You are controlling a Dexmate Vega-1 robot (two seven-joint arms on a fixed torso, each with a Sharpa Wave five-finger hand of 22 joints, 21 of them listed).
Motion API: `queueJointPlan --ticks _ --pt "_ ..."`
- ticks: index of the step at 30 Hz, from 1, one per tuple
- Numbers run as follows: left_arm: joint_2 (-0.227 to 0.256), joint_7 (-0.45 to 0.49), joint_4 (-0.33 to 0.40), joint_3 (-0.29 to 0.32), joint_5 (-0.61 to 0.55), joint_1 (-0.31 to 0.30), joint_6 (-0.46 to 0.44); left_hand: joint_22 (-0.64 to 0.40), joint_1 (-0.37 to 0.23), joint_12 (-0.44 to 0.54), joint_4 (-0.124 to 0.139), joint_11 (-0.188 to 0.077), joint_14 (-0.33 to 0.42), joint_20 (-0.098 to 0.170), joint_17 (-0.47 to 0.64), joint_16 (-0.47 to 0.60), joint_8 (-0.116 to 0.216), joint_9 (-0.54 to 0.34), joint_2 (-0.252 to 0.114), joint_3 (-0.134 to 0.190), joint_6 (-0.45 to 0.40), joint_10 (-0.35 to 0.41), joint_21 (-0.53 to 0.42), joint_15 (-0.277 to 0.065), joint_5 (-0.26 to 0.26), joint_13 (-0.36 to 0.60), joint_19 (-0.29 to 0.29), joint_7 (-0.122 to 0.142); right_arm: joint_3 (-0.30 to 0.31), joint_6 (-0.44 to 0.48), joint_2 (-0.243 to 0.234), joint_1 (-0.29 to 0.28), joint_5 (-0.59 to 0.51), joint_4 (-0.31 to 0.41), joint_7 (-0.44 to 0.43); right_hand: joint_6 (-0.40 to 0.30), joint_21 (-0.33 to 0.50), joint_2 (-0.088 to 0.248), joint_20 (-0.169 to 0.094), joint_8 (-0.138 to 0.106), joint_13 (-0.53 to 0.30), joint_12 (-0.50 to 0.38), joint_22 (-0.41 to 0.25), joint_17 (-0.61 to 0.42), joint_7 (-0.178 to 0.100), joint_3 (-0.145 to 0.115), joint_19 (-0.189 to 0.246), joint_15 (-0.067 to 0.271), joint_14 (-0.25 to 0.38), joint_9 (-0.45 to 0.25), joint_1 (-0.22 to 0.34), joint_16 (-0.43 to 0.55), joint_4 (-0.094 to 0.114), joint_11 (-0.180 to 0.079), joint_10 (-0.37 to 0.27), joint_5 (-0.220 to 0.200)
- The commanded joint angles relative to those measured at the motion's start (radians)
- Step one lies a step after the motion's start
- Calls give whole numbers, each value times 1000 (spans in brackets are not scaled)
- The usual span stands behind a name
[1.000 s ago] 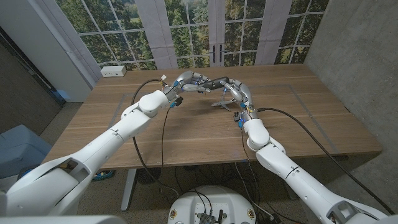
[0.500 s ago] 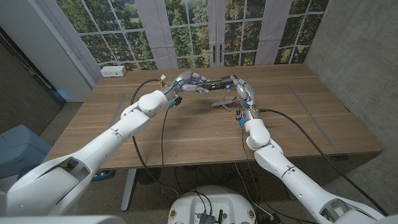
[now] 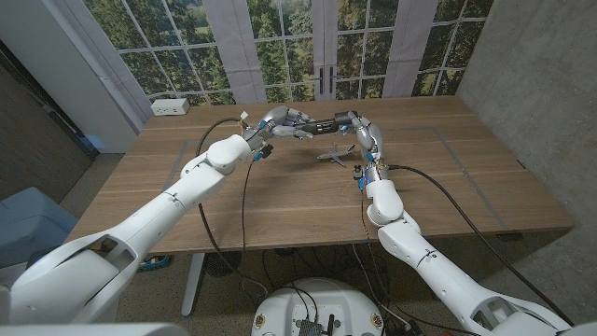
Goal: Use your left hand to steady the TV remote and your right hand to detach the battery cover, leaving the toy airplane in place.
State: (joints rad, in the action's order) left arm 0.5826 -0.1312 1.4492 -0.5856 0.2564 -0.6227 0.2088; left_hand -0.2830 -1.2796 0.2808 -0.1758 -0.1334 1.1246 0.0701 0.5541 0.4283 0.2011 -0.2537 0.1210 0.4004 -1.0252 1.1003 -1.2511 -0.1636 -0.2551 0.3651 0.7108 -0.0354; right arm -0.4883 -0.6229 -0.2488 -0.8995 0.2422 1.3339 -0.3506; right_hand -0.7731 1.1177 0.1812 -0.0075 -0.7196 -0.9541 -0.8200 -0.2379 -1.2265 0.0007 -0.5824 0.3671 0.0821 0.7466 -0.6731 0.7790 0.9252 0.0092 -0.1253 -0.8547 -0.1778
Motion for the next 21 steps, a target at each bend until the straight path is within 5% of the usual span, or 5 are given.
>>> queueJointPlan --ticks 1,12,21 --pt "15 17 29 -2 -26 -5 -22 2 -140 -1 1 -5 60 136 2 1 0 -4 -152 10 -6 5 -8 -76 -5 3 -7 -5 29 -131 64 6 -37 -80 -58 -16 11 2 -6 9 3 -5 2 2 4 -3 1 111 -5 12 -2 9 -9 -7 0 2" --pt "43 47 81 -7 -88 -9 -55 10 -140 -3 1 -9 62 136 5 0 -1 -4 -152 12 -5 5 -15 -76 -5 3 -9 0 52 -81 54 -17 -112 -30 -124 -24 25 3 -9 27 5 -11 10 4 4 -9 4 115 -2 37 -6 16 -17 -8 -3 2" --pt "67 64 128 -8 -129 -14 -97 18 -139 -5 1 -7 61 137 4 -4 0 -4 -153 14 -5 5 -20 -76 -6 4 -11 0 61 69 8 -50 -181 77 -187 -32 36 5 -6 38 11 -14 16 4 5 -13 3 113 -2 54 -8 23 -24 -6 -6 3"
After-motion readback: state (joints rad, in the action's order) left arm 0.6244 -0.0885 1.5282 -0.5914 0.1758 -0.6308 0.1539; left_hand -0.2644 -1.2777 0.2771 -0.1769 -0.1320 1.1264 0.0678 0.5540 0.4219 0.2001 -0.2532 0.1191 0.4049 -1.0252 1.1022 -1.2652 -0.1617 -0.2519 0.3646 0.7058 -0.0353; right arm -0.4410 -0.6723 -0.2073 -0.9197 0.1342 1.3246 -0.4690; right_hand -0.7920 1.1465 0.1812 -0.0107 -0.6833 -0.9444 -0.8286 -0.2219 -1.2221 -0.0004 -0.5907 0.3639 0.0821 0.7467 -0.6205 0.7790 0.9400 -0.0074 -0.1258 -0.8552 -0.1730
